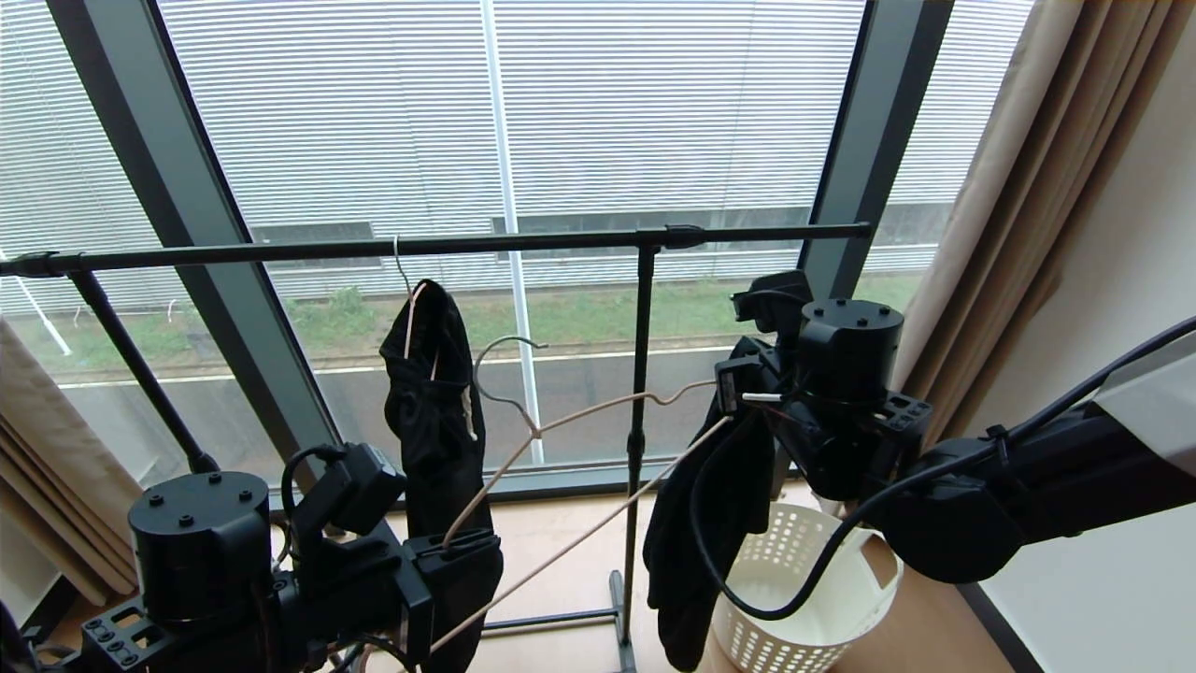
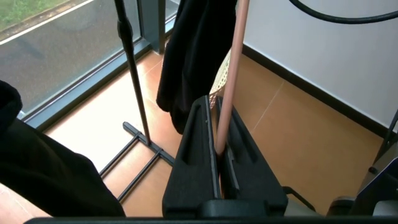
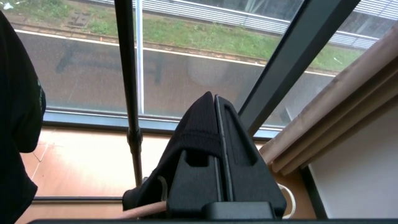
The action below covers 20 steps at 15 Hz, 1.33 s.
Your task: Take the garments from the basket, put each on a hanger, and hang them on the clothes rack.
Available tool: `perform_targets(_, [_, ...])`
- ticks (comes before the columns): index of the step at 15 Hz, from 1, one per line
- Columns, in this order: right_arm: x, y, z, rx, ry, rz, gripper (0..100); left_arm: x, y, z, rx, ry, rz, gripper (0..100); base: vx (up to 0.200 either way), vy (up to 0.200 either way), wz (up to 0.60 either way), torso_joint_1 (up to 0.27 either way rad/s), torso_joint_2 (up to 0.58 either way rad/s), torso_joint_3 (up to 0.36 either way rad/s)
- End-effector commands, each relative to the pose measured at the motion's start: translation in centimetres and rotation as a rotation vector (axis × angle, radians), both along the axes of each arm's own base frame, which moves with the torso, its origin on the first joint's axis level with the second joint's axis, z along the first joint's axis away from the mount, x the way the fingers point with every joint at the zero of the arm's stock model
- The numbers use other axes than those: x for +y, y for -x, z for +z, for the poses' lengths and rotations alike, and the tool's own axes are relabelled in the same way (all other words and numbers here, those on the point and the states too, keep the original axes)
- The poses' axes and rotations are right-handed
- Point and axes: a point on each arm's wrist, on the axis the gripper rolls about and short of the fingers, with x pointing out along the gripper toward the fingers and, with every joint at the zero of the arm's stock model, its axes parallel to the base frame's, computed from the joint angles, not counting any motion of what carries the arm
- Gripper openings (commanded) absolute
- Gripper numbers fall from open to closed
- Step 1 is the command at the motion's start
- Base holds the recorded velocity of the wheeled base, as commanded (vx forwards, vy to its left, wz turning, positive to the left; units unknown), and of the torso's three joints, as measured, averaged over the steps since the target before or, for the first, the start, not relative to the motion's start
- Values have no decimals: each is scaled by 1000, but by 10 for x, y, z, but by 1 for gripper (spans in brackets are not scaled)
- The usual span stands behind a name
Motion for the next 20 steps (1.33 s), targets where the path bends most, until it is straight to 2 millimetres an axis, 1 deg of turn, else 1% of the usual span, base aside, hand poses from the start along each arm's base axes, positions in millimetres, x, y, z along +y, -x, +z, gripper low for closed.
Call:
perform_targets(1, [0, 1, 2, -5, -3, 0, 0, 2, -1, 0, -2, 1, 8, 0, 0, 0, 0, 0, 0, 0])
perform_targets(5, [0, 1, 0, 1, 2, 2, 0, 0, 0, -3, 11, -5, -1, 0, 0, 0, 0, 0, 0, 0])
perform_targets(6, [1, 0, -2, 5, 4, 2, 0, -6, 3, -5, 21, -11, -29, 0, 0, 0, 0, 0, 0, 0])
perform_targets(7, [1, 0, -3, 6, 5, 2, 0, -7, 3, -5, 21, -11, -35, 0, 0, 0, 0, 0, 0, 0])
perform_targets(12, [3, 2, -3, 9, 7, 11, 0, -8, 5, -6, 25, -13, -46, 0, 0, 0, 0, 0, 0, 0])
perform_targets(13, [11, 8, -4, 10, 6, 34, 0, -8, 5, -6, 25, -13, -46, 0, 0, 0, 0, 0, 0, 0])
perform_targets(17, [16, 16, -3, 3, 4, 57, 0, -8, 2, -6, 23, -12, -35, 0, 0, 0, 0, 0, 0, 0])
perform_targets(20, [16, 17, 0, -28, -9, 58, 0, 0, -6, -3, 7, -11, 27, 0, 0, 0, 0, 0, 0, 0])
